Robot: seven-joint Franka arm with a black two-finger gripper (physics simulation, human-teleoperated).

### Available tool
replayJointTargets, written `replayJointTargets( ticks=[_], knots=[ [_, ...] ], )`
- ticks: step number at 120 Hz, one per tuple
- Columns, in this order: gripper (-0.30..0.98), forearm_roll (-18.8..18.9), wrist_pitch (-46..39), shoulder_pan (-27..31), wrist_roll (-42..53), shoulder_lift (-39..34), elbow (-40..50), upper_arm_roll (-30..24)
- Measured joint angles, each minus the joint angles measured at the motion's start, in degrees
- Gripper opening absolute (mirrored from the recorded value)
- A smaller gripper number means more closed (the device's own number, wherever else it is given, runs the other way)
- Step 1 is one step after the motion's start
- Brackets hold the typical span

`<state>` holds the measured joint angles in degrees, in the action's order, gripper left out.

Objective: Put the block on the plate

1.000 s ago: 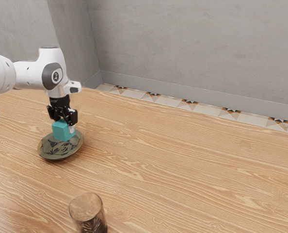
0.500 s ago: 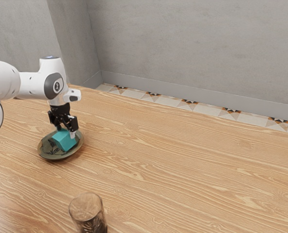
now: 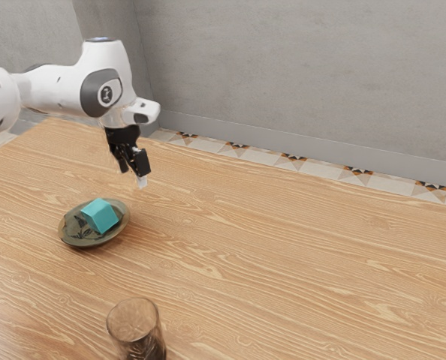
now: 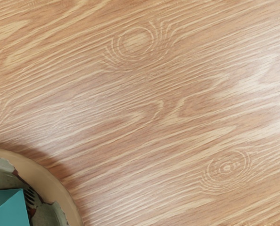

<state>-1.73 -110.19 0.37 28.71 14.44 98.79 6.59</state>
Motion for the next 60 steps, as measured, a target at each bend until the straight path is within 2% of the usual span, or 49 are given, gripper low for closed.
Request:
replayJointTargets(
  ticks=[12,32,60],
  knots=[
    [0.68,0.1,1.7,-2.6,2.5,-1.9,-1.3,-0.1],
    [0.68,0.2,6.9,-4.8,6.4,-3.5,-9.4,-0.2],
    [0.68,0.1,10.3,-5.7,11.3,-6.5,-10.3,-0.6]
  ],
)
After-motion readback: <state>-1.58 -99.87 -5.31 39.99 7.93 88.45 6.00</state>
